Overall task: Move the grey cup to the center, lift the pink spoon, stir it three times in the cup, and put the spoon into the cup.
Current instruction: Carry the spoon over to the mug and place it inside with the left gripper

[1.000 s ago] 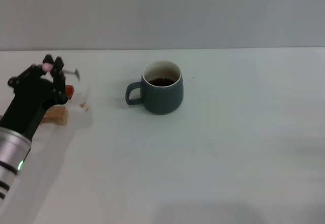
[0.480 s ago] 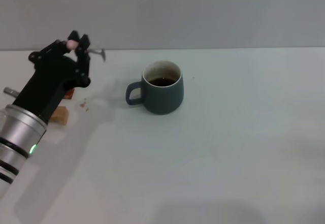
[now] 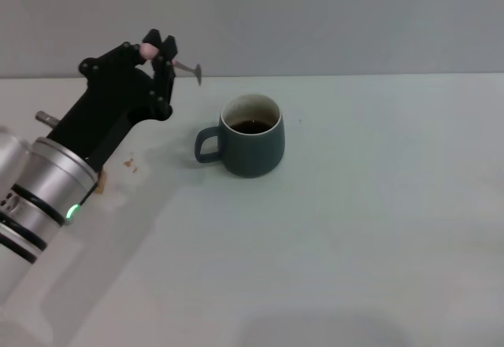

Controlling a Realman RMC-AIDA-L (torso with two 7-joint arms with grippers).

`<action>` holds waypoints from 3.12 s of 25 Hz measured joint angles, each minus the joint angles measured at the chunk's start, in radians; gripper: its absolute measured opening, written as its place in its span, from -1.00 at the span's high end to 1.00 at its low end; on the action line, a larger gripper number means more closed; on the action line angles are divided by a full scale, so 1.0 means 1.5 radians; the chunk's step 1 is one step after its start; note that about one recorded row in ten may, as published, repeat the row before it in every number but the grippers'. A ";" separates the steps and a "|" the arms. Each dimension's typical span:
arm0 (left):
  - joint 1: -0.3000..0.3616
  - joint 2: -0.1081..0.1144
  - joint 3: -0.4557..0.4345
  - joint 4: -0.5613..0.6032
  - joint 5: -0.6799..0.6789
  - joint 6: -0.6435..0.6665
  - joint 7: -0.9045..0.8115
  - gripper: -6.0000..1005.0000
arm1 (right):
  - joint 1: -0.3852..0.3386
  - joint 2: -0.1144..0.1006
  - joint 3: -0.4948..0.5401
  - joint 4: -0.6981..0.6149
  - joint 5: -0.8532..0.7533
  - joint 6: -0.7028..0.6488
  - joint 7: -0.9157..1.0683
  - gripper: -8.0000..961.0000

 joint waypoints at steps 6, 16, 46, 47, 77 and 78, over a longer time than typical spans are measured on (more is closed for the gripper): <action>-0.016 0.002 0.022 -0.002 0.000 -0.002 0.001 0.65 | -0.003 -0.001 0.007 -0.007 0.004 0.000 0.000 0.99; -0.023 -0.003 0.038 -0.003 0.001 -0.002 0.009 0.64 | -0.006 -0.001 0.018 -0.009 0.004 0.000 0.000 0.99; -0.055 -0.015 0.041 0.023 0.001 -0.038 0.031 0.60 | -0.009 0.000 0.024 -0.010 0.004 0.010 0.010 0.99; -0.057 -0.016 0.041 0.024 0.001 -0.041 0.032 0.60 | -0.009 0.000 0.024 -0.010 0.004 0.010 0.010 0.99; -0.157 -0.071 0.028 0.172 0.001 -0.102 0.050 0.56 | -0.010 -0.001 0.021 -0.011 0.004 0.003 0.017 0.99; -0.158 -0.072 0.024 0.174 0.001 -0.106 0.054 0.56 | -0.010 -0.001 0.021 -0.011 0.004 0.003 0.017 0.99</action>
